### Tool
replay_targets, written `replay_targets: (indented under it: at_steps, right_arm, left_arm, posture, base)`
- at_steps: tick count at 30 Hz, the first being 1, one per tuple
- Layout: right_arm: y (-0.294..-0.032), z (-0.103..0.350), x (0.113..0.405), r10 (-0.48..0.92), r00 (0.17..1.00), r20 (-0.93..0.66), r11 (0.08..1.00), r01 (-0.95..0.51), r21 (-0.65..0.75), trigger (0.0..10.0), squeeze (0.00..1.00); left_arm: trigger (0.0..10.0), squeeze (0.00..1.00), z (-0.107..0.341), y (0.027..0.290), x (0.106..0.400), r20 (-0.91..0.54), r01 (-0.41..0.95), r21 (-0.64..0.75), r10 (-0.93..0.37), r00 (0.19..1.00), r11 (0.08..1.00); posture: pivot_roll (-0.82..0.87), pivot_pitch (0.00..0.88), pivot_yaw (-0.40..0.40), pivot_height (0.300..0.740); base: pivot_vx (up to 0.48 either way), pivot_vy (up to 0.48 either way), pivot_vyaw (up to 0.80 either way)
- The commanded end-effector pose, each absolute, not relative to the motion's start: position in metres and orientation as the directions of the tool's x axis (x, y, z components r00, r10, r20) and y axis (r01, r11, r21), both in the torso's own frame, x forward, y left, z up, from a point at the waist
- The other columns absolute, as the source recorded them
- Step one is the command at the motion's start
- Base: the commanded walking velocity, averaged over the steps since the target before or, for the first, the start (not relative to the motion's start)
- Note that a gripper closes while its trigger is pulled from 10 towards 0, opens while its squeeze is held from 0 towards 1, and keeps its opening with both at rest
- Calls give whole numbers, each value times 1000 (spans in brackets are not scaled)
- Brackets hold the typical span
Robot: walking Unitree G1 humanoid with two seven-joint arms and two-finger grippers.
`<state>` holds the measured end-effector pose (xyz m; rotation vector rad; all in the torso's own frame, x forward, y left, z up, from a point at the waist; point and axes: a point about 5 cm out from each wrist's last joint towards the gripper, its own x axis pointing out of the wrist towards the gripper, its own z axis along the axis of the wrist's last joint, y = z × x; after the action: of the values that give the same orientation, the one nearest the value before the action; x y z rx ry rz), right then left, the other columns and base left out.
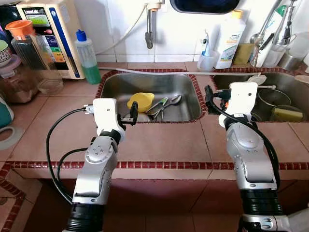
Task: Kitchen organization
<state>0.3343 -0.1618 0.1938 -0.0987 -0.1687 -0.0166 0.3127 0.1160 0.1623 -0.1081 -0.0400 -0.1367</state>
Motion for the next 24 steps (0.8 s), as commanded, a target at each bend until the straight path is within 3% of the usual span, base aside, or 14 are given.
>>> replay_targets:
  at_steps: [1,24]
  right_arm:
    - [-161,199,334,-10,981,192,996,27,-85,10000,0]
    - [-159,197,333,-7,983,181,997,20,-70,10000,0]
  left_arm:
    - [10000,0,165,116,312,54,149,-102,-144,988,984]
    - [10000,0,164,115,312,40,149,-102,-145,989,984]
  posture:
    - [-45,49,49,740]
    - [-46,51,49,740]
  base:
    - [0,0,0]
    - [-24,0,0]
